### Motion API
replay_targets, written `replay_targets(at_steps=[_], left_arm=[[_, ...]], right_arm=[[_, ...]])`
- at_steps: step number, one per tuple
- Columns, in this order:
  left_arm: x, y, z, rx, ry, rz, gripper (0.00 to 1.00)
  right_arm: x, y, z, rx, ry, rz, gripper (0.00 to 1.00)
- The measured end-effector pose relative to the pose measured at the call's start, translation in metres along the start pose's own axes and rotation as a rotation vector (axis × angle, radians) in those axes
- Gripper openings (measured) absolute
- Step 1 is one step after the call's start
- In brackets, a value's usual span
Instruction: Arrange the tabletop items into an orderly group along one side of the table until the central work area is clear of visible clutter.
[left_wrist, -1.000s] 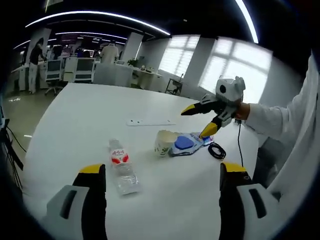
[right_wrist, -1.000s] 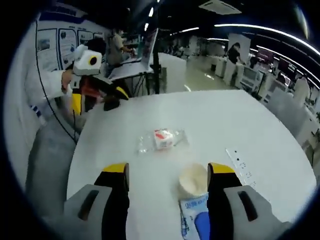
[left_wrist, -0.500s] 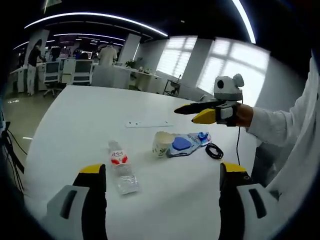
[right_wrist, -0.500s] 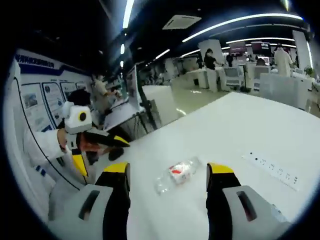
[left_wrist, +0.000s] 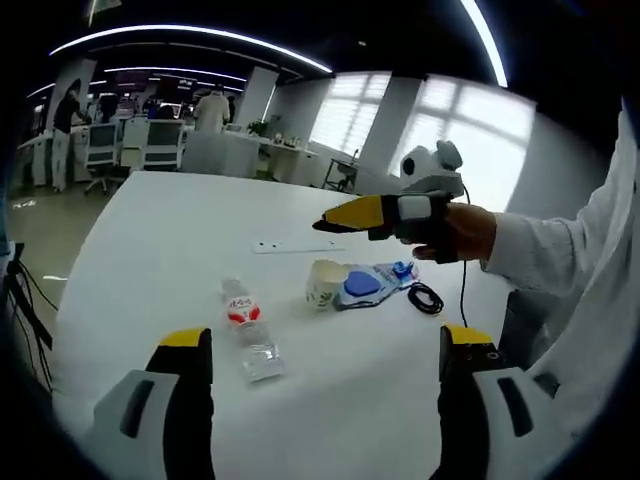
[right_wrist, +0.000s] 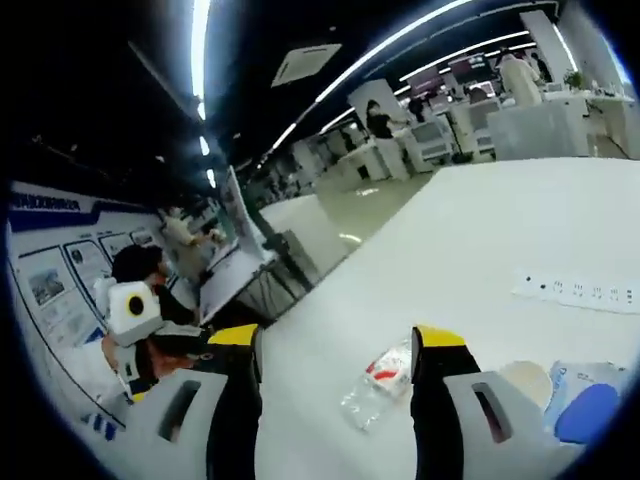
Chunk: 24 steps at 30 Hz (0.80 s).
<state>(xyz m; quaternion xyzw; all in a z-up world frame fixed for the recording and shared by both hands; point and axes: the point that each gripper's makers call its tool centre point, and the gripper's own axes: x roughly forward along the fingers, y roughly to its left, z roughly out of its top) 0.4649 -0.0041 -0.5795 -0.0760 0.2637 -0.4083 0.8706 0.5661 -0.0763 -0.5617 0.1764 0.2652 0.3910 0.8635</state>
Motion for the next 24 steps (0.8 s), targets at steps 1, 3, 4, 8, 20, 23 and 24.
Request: replay_targets(at_steps=[1, 3, 4, 8, 20, 23, 24], left_arm=[[-0.002, 0.002, -0.001, 0.0, 0.0, 0.002, 0.97], [-0.004, 0.004, -0.001, -0.005, -0.003, 0.004, 0.97], [-0.005, 0.004, -0.001, -0.005, -0.002, 0.004, 0.97], [-0.009, 0.008, -0.005, -0.009, 0.003, 0.006, 0.97], [-0.011, 0.025, -0.01, -0.034, 0.004, 0.015, 0.96], [-0.008, 0.028, -0.012, -0.044, 0.005, 0.013, 0.96], [-0.007, 0.028, -0.013, -0.045, 0.007, 0.013, 0.96]], right_arm=[[0.005, -0.001, 0.0, 0.022, 0.003, -0.007, 0.58], [0.013, -0.005, 0.0, 0.079, -0.002, -0.029, 0.58], [0.016, -0.006, -0.001, 0.078, 0.005, -0.033, 0.57], [0.031, -0.013, -0.002, 0.108, 0.007, -0.057, 0.57], [0.064, -0.048, -0.016, 0.257, 0.019, -0.157, 0.5], [0.072, -0.062, -0.026, 0.26, 0.058, -0.219, 0.5], [0.075, -0.066, -0.027, 0.27, 0.058, -0.225, 0.5]])
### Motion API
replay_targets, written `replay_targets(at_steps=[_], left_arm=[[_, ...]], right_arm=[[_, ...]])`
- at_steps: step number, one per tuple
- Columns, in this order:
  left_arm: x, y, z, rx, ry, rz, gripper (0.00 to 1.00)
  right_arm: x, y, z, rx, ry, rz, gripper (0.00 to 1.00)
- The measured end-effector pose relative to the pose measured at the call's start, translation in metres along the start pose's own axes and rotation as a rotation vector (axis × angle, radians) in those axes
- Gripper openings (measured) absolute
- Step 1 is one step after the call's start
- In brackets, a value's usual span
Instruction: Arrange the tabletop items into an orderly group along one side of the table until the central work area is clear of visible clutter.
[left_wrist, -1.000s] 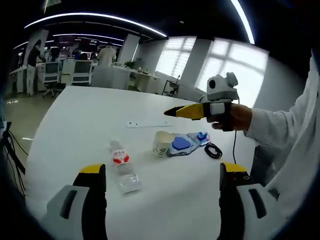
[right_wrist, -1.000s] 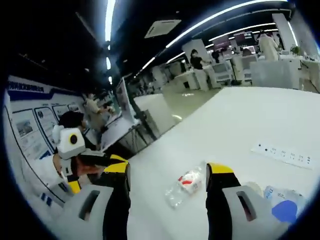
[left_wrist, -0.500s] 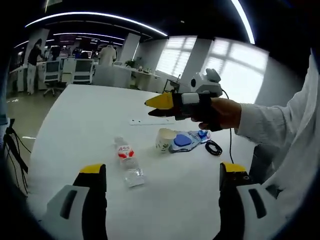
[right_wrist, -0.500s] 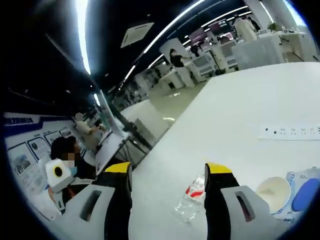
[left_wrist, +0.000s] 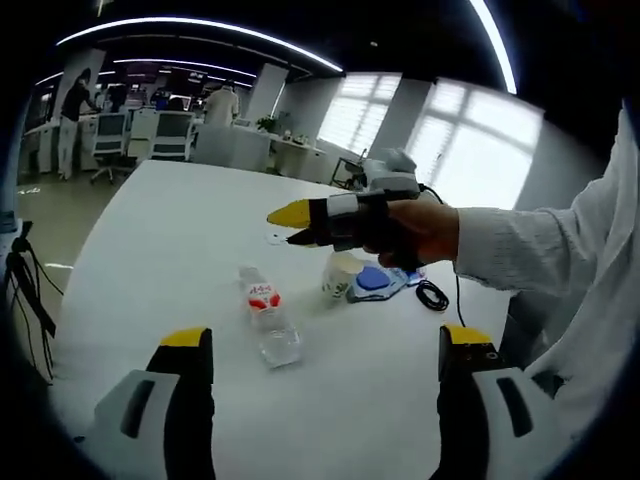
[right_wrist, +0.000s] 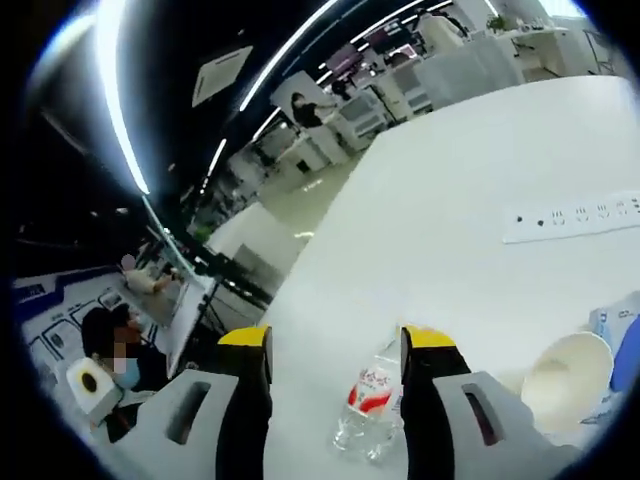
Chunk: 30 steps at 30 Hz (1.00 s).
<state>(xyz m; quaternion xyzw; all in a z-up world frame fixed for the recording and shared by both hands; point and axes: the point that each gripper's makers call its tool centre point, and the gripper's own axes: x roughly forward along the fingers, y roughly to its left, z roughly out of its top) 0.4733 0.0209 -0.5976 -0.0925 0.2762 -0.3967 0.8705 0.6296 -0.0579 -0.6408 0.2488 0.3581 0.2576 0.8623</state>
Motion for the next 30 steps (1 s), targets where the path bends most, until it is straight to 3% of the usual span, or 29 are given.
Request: replay_targets(at_steps=[5, 8, 13, 30], left_arm=[[0.004, 0.005, -0.003, -0.012, 0.001, -0.003, 0.96], [0.007, 0.008, -0.005, -0.021, 0.001, -0.001, 0.96], [0.01, 0.009, -0.008, -0.032, -0.001, 0.0, 0.96], [0.011, 0.012, -0.017, -0.064, -0.01, 0.003, 0.96]], right_arm=[[0.016, -0.011, -0.002, 0.059, 0.017, -0.026, 0.47], [0.023, -0.019, -0.013, 0.073, 0.073, -0.069, 0.44], [0.036, -0.034, -0.014, 0.123, 0.062, -0.11, 0.42], [0.061, -0.06, -0.035, 0.129, 0.166, -0.243, 0.37]])
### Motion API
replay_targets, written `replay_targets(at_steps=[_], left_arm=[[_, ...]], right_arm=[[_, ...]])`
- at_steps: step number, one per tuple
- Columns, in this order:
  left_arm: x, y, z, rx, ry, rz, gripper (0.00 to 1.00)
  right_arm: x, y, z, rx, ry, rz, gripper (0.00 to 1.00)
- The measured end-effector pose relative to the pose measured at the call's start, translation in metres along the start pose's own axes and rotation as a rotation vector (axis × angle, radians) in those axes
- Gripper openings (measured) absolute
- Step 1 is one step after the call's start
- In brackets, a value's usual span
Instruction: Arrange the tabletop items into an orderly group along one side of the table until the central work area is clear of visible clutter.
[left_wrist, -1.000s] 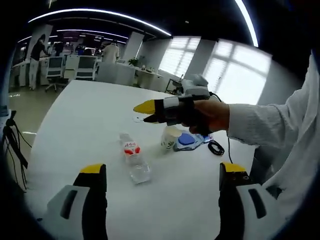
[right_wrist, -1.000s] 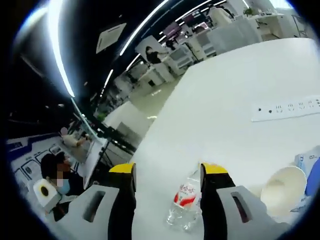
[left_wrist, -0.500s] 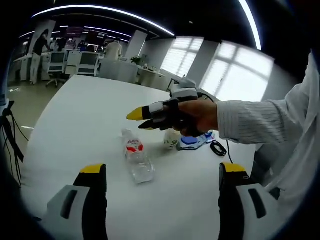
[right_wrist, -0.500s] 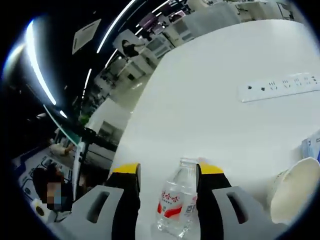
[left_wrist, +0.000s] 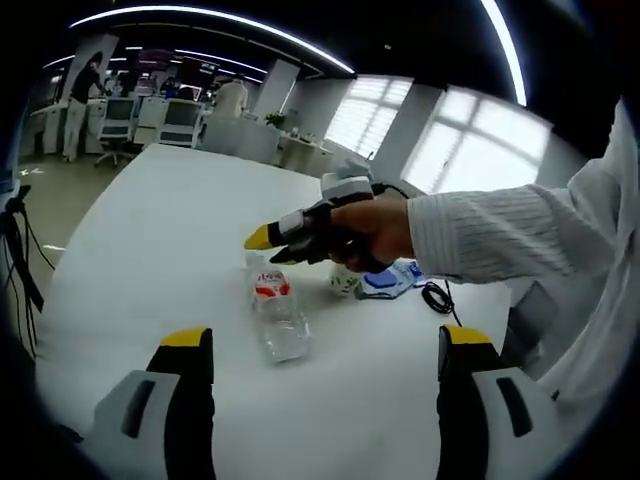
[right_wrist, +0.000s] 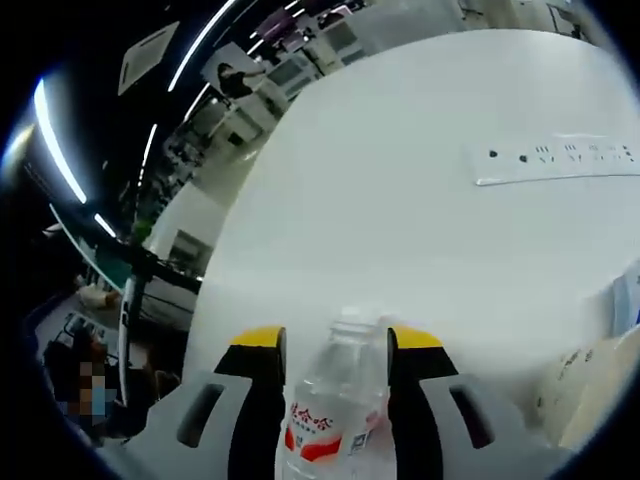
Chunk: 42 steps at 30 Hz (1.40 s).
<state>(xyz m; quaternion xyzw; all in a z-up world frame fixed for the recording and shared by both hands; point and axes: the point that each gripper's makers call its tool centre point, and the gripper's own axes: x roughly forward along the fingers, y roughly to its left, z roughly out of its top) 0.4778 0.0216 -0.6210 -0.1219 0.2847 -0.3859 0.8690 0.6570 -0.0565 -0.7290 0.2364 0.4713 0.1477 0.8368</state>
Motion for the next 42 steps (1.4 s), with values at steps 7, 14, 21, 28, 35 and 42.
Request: replay_targets(at_steps=[7, 14, 21, 28, 35, 42], left_arm=[[-0.002, 0.003, -0.004, -0.013, -0.006, 0.008, 0.96], [-0.004, 0.005, -0.007, -0.019, -0.012, 0.016, 0.95], [-0.003, 0.009, -0.009, -0.033, -0.019, 0.023, 0.95], [0.003, 0.009, -0.005, -0.03, -0.022, 0.019, 0.94], [0.006, 0.011, -0.006, -0.028, -0.018, 0.017, 0.93], [0.018, 0.013, -0.001, -0.022, -0.017, -0.005, 0.91]], right_arm=[[0.015, -0.007, -0.004, -0.001, 0.032, -0.034, 0.36], [0.023, -0.007, -0.003, 0.024, 0.04, -0.029, 0.28], [0.024, -0.009, -0.005, 0.034, 0.058, -0.027, 0.23], [0.021, -0.005, -0.007, 0.053, 0.056, -0.02, 0.2], [0.017, 0.003, -0.004, 0.019, 0.034, 0.001, 0.19], [0.001, 0.014, 0.001, -0.046, -0.016, 0.037, 0.19]])
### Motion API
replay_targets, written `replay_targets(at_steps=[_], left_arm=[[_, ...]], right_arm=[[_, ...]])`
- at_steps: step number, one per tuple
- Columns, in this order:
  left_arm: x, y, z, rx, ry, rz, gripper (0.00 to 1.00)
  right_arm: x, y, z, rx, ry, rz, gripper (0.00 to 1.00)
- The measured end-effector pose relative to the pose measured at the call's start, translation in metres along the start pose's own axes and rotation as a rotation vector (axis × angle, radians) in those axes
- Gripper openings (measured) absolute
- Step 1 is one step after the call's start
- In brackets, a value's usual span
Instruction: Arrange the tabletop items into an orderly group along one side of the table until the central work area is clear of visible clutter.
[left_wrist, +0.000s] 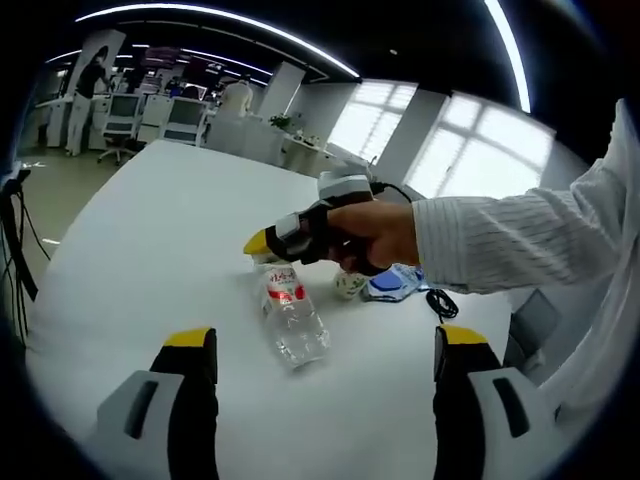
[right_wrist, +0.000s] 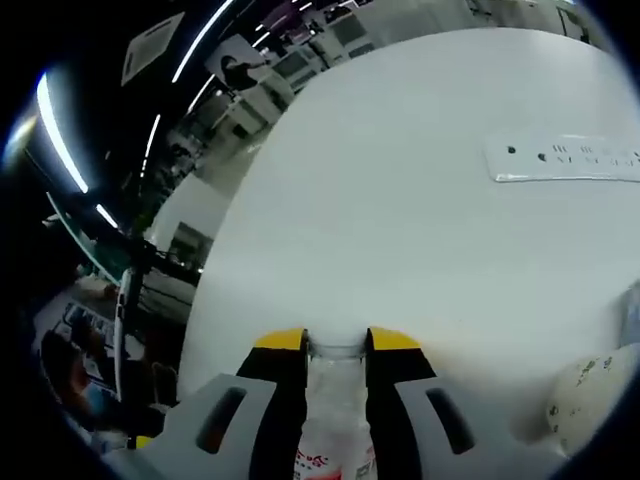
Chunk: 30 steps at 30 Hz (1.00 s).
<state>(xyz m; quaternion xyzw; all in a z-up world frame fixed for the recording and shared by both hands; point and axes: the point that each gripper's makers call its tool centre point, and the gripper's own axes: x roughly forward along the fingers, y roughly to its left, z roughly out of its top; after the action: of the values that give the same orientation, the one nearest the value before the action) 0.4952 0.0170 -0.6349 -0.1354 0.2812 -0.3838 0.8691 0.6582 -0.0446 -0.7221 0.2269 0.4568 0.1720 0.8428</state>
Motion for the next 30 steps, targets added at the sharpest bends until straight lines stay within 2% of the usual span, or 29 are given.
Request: replay_targets(at_steps=[2, 5, 8, 10, 11, 12, 13, 15, 16, 17, 19, 21, 23, 26, 27, 28, 30], left_arm=[[0.008, 0.002, 0.004, 0.021, 0.002, -0.008, 0.91], [0.019, 0.009, 0.007, 0.007, 0.002, -0.024, 0.9], [0.035, 0.017, 0.008, 0.019, 0.02, -0.041, 0.88], [0.047, 0.023, 0.008, 0.017, 0.023, -0.062, 0.86], [0.055, 0.026, 0.006, 0.019, 0.033, -0.074, 0.84], [0.061, 0.027, 0.004, 0.017, 0.039, -0.087, 0.82], [0.067, 0.028, 0.0, 0.023, 0.057, -0.101, 0.8], [0.08, 0.032, -0.008, 0.036, 0.081, -0.119, 0.78], [0.086, 0.035, -0.012, 0.037, 0.104, -0.124, 0.78], [0.092, 0.034, -0.015, 0.045, 0.11, -0.146, 0.77], [0.097, 0.032, -0.02, 0.021, 0.127, -0.165, 0.74], [0.103, 0.025, -0.025, 0.046, 0.146, -0.204, 0.73], [0.106, 0.025, -0.026, 0.038, 0.153, -0.198, 0.7], [0.108, 0.015, -0.027, 0.089, 0.171, -0.238, 0.62], [0.108, 0.012, -0.026, 0.119, 0.163, -0.255, 0.57], [0.106, 0.004, -0.027, 0.138, 0.169, -0.3, 0.54], [0.105, 0.003, -0.028, 0.148, 0.185, -0.293, 0.48]], right_arm=[[-0.007, 0.006, 0.001, -0.035, -0.016, 0.018, 0.19], [-0.016, 0.014, 0.004, -0.097, -0.055, 0.041, 0.19], [-0.025, 0.021, 0.003, -0.108, -0.084, 0.065, 0.19], [-0.029, 0.029, 0.004, -0.135, -0.109, 0.106, 0.19], [-0.033, 0.026, 0.005, -0.172, -0.128, 0.079, 0.19], [-0.035, 0.029, 0.001, -0.162, -0.12, 0.087, 0.19], [-0.038, 0.034, 0.002, -0.172, -0.146, 0.118, 0.19], [-0.045, 0.037, 0.0, -0.212, -0.163, 0.116, 0.19], [-0.049, 0.041, 0.0, -0.207, -0.182, 0.144, 0.19], [-0.054, 0.046, 0.0, -0.222, -0.201, 0.171, 0.19], [-0.06, 0.047, -0.002, -0.274, -0.217, 0.165, 0.19], [-0.067, 0.052, -0.005, -0.288, -0.239, 0.187, 0.19], [-0.074, 0.056, -0.009, -0.308, -0.254, 0.193, 0.19], [-0.083, 0.061, -0.013, -0.372, -0.267, 0.2, 0.19], [-0.087, 0.063, -0.015, -0.378, -0.269, 0.202, 0.19], [-0.088, 0.063, -0.016, -0.377, -0.272, 0.203, 0.19], [-0.091, 0.062, -0.016, -0.378, -0.275, 0.201, 0.19]])
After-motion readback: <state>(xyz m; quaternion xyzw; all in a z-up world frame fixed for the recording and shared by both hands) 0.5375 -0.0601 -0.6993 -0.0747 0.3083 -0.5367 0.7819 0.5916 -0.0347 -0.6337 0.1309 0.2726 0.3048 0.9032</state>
